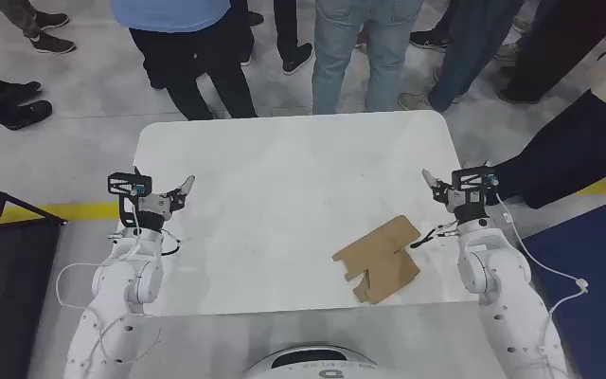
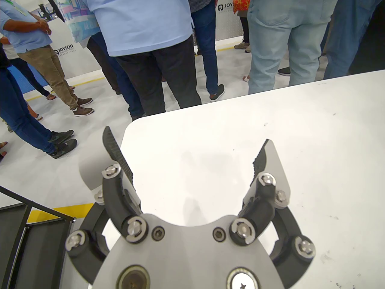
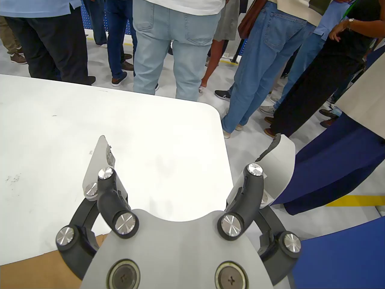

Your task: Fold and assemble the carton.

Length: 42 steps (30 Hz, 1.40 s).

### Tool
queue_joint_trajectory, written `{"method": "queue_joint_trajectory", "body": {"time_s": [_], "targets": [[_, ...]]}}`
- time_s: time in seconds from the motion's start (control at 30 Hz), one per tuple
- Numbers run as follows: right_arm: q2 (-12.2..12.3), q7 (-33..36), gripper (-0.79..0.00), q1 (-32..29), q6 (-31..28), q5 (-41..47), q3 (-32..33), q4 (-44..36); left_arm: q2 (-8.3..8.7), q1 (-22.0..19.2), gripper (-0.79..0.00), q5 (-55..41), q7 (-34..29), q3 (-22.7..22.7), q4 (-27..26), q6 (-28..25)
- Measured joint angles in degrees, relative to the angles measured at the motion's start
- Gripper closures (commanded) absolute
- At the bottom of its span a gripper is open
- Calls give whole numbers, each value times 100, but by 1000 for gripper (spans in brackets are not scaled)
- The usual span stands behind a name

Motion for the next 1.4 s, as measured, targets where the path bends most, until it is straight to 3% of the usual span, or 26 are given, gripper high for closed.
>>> {"method": "queue_joint_trajectory", "body": {"time_s": [0.33, 0.5, 0.67, 1.4], "targets": [[5, -55, -785, -4, -53, -41, 18, -56, 0, 0, -785, 0, 0, 0, 0, 0], [61, -895, -785, -551, -819, -622, 129, -550, 0, 0, -785, 0, 0, 0, 0, 0], [87, -1396, -785, -947, -1011, -1320, 108, -746, 0, 0, -785, 0, 0, 0, 0, 0], [86, -1368, -785, -939, -1004, -1288, 108, -742, 0, 0, -785, 0, 0, 0, 0, 0]]}}
